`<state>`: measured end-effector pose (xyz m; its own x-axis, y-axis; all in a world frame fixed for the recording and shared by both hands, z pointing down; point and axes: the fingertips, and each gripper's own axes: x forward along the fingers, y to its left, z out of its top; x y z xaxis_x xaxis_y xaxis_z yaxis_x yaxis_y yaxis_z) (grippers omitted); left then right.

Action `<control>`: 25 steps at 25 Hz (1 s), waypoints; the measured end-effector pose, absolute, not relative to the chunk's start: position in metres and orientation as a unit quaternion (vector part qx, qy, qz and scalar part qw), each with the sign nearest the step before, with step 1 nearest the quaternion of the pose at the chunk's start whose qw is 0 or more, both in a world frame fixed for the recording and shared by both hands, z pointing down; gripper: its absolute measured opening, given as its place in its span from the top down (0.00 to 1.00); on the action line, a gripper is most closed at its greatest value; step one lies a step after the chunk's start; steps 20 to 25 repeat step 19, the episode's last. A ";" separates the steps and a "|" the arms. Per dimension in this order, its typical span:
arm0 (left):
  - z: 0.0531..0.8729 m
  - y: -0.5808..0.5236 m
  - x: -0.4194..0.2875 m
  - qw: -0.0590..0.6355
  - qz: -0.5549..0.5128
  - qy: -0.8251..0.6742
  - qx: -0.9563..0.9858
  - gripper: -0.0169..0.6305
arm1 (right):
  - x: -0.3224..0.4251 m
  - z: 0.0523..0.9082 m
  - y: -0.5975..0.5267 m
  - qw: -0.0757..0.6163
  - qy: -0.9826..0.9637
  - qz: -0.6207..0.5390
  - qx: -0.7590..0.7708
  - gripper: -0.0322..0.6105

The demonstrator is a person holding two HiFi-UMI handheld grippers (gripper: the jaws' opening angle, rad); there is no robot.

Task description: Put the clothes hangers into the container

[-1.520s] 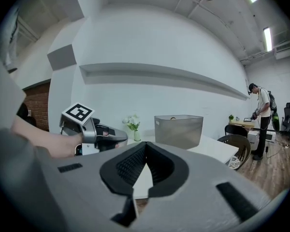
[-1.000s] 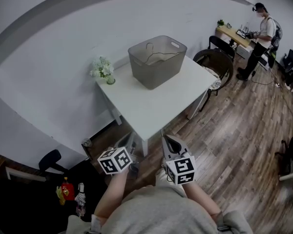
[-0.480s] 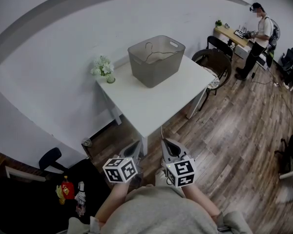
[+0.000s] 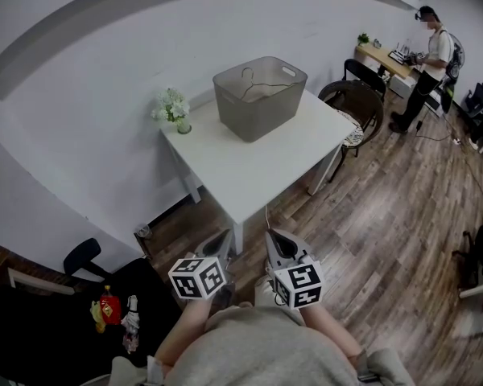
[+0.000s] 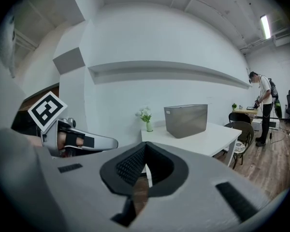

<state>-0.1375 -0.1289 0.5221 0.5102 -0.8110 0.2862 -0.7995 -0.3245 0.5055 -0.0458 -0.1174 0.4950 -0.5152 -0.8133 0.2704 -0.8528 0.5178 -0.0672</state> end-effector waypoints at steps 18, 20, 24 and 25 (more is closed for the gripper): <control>0.520 -0.136 -0.136 0.301 0.000 -0.499 0.813 0.96 | -0.042 0.495 -0.125 0.102 -0.870 0.094 0.474 0.95; 0.520 -0.138 -0.136 0.301 0.000 -0.499 0.813 0.96 | -0.042 0.496 -0.126 0.103 -0.869 0.094 0.474 0.95; 0.520 -0.138 -0.136 0.301 0.000 -0.499 0.813 0.96 | -0.042 0.496 -0.126 0.103 -0.869 0.094 0.474 0.95; 0.520 -0.138 -0.136 0.301 0.000 -0.499 0.813 0.96 | -0.042 0.496 -0.126 0.103 -0.869 0.094 0.474 0.95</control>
